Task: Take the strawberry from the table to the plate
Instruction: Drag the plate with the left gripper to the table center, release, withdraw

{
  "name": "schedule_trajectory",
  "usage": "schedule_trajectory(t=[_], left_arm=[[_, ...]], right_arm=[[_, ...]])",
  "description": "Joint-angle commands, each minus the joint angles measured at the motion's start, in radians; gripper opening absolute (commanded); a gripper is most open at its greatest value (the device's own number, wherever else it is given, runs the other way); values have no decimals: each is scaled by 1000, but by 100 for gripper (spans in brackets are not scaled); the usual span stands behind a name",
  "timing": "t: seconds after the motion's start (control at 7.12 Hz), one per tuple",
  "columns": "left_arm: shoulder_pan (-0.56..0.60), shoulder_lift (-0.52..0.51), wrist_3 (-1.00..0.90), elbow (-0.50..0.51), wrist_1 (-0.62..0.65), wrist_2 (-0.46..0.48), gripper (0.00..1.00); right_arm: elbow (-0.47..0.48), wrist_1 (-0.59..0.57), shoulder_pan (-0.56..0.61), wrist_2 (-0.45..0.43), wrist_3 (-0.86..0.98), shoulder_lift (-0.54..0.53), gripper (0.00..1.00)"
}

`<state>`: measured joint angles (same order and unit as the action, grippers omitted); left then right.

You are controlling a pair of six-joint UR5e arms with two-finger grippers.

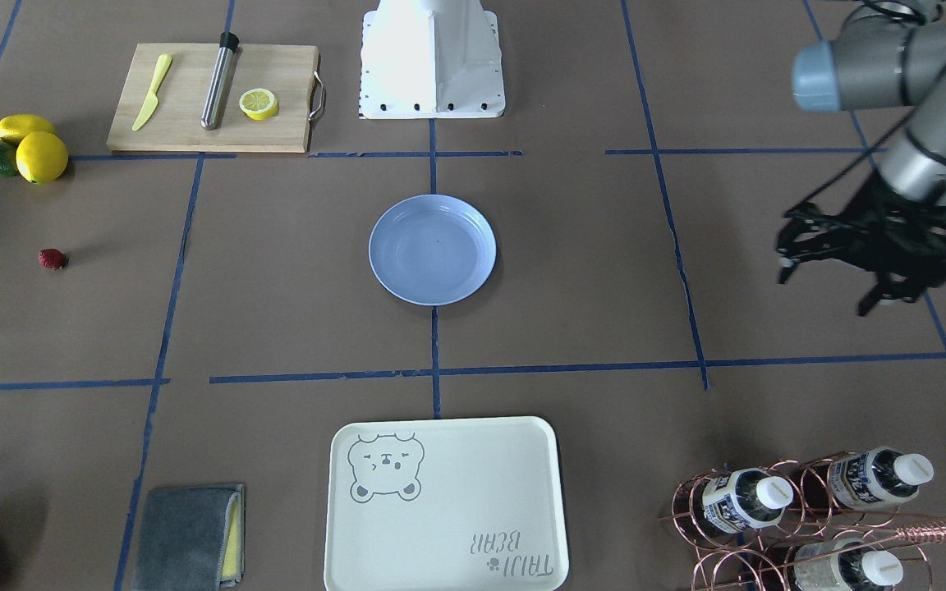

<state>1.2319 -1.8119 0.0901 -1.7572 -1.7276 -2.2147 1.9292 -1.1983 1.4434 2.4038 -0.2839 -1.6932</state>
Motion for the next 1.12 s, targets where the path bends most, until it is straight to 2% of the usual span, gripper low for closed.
schedule_trajectory(t=[0.0,0.28,0.56,0.7,0.84,0.98], left_arm=[[295,48,-285,152,241,-68,100],[350,217,-288,128,237,-80,100],[348,227,-282,99,282,-69,100],[348,227,-282,97,283,-71,100],[348,227,-283,90,283,-71,100],[348,227,-283,90,283,-74,100]], right_arm=[[28,26,-102,-2,-72,18,100],[42,26,-214,-55,-173,32,100],[30,34,-318,-173,-199,-43,100],[-20,116,-366,-217,-204,-72,100],[-112,266,-397,-236,-251,-80,100],[-190,410,-466,-303,-336,-82,100]])
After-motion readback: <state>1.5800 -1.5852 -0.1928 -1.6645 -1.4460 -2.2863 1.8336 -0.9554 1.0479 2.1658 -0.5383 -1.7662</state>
